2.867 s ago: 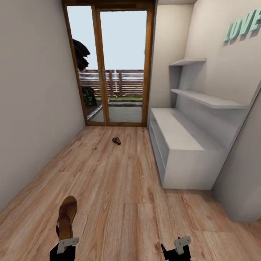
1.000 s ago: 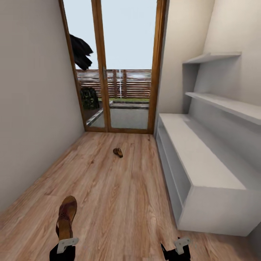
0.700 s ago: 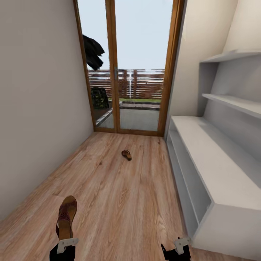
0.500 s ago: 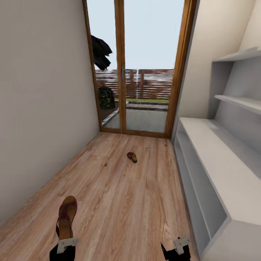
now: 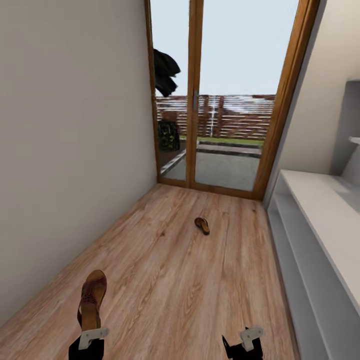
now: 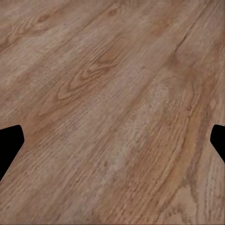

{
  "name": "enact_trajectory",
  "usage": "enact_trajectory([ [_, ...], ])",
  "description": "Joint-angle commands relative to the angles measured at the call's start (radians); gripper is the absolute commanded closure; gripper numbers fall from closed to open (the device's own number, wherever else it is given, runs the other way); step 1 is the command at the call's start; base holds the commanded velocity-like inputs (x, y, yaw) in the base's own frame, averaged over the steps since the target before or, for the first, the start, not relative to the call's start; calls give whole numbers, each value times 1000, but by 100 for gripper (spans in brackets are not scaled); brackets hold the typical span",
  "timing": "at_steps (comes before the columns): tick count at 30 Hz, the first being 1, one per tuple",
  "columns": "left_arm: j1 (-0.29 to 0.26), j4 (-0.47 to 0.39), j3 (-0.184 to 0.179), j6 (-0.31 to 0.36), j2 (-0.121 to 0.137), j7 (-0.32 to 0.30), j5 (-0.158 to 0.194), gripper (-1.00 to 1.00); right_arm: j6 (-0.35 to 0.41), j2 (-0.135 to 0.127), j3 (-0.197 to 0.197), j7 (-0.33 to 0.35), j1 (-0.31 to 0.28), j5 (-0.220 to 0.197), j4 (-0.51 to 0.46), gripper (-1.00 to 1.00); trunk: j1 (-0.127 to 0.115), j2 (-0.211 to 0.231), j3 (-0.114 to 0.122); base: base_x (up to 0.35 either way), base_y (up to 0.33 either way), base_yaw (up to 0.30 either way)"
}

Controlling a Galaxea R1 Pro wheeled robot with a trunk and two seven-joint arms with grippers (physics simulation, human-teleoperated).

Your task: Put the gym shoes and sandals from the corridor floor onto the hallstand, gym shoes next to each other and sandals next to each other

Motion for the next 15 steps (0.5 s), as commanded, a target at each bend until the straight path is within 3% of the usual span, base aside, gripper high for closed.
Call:
enact_trajectory([
  [1, -1, 1, -1, -2, 0, 1, 3, 100, -3, 0, 1, 5, 0, -4, 0, -100, 0, 0, -1, 339, 0, 174],
  [15, -1, 1, -1, -2, 0, 1, 1, 100, -3, 0, 1, 5, 0, -4, 0, -100, 0, 0, -1, 339, 0, 31],
])
